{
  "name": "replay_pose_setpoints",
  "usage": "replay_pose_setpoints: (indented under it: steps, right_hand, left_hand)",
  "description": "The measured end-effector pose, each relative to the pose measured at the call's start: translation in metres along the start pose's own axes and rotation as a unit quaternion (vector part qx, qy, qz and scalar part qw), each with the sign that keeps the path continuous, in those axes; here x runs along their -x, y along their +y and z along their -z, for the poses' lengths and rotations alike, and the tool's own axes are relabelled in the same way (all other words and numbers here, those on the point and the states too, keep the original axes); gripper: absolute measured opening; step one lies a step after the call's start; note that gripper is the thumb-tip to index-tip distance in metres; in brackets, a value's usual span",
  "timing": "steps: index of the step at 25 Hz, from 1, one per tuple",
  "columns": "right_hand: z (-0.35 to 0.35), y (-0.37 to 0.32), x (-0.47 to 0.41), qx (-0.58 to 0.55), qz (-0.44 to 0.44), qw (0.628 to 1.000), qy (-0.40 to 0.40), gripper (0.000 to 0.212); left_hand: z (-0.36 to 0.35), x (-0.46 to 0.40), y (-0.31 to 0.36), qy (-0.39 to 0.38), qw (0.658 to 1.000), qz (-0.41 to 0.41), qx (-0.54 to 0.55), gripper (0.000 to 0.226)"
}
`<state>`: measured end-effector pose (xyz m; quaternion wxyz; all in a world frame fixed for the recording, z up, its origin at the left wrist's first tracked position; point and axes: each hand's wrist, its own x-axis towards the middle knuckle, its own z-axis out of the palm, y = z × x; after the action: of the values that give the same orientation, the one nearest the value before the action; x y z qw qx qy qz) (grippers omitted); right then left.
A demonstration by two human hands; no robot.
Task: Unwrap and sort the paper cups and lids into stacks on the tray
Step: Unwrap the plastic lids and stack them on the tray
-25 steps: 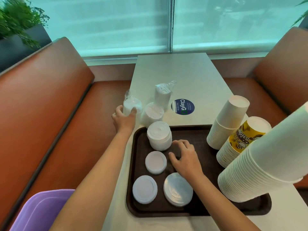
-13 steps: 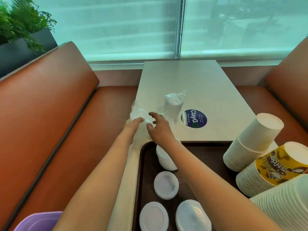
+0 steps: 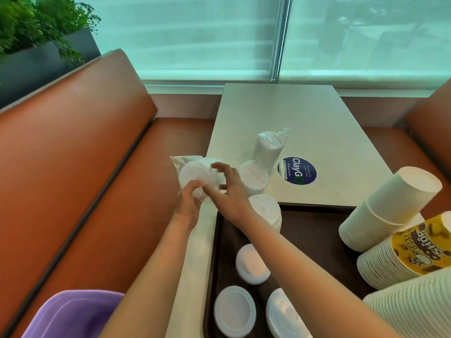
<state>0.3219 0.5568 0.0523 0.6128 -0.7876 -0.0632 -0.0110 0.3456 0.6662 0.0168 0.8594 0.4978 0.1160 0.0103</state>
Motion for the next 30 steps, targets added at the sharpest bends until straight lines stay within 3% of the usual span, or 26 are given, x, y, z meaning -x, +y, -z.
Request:
replay_pose_setpoints:
  steps: [2, 5, 7, 9, 11, 13, 17, 21, 23, 25, 26, 28, 30]
  right_hand:
    - [0.006, -0.004, 0.018, -0.124, -0.046, 0.990, 0.049, 0.045]
    - [0.028, -0.006, 0.039, -0.283, -0.195, 0.939, 0.034, 0.086]
    - [0.048, -0.007, 0.059, -0.295, -0.224, 0.929, 0.004, 0.090]
    - [0.066, -0.007, 0.084, -0.234, -0.197, 0.952, 0.008, 0.086]
    - [0.081, -0.005, 0.109, -0.160, -0.131, 0.978, 0.012, 0.099]
    - [0.093, -0.004, 0.134, -0.131, -0.075, 0.988, -0.022, 0.103]
    - [0.108, -0.001, 0.177, -0.163, -0.055, 0.985, -0.025, 0.085]
    - [0.123, 0.011, 0.204, -0.197, -0.071, 0.977, -0.033, 0.070]
    - [0.119, 0.020, 0.211, -0.203, -0.113, 0.972, 0.037, 0.046]
    - [0.116, 0.039, 0.221, -0.077, -0.131, 0.981, 0.119, 0.037]
    - [0.115, 0.051, 0.226, 0.025, -0.124, 0.985, 0.113, 0.038]
    - [0.109, 0.075, 0.236, 0.251, -0.084, 0.964, -0.028, 0.052]
    - [0.102, 0.091, 0.239, 0.396, -0.063, 0.906, -0.134, 0.064]
  left_hand:
    - [-0.006, 0.029, 0.006, -0.043, 0.998, -0.043, -0.011, 0.060]
    - [-0.015, 0.069, 0.008, -0.166, 0.977, -0.071, -0.117, 0.082]
    - [-0.022, 0.094, 0.009, -0.250, 0.953, -0.053, -0.164, 0.088]
    - [-0.030, 0.118, 0.014, -0.285, 0.952, -0.004, -0.111, 0.092]
    - [-0.042, 0.136, 0.016, -0.241, 0.966, 0.031, -0.092, 0.088]
    - [-0.057, 0.154, 0.014, -0.207, 0.966, 0.065, -0.144, 0.091]
    - [-0.076, 0.186, -0.010, -0.207, 0.949, 0.083, -0.221, 0.067]
    - [-0.068, 0.204, -0.037, -0.200, 0.957, 0.073, -0.196, 0.074]
    - [-0.057, 0.209, -0.046, -0.175, 0.968, 0.084, -0.160, 0.066]
    - [-0.047, 0.214, -0.049, -0.121, 0.981, 0.095, -0.113, 0.052]
    - [-0.041, 0.215, -0.049, -0.093, 0.987, 0.093, -0.097, 0.053]
    - [-0.029, 0.212, -0.047, -0.047, 0.992, 0.065, -0.099, 0.076]
    - [-0.022, 0.211, -0.044, -0.012, 0.993, 0.044, -0.112, 0.097]
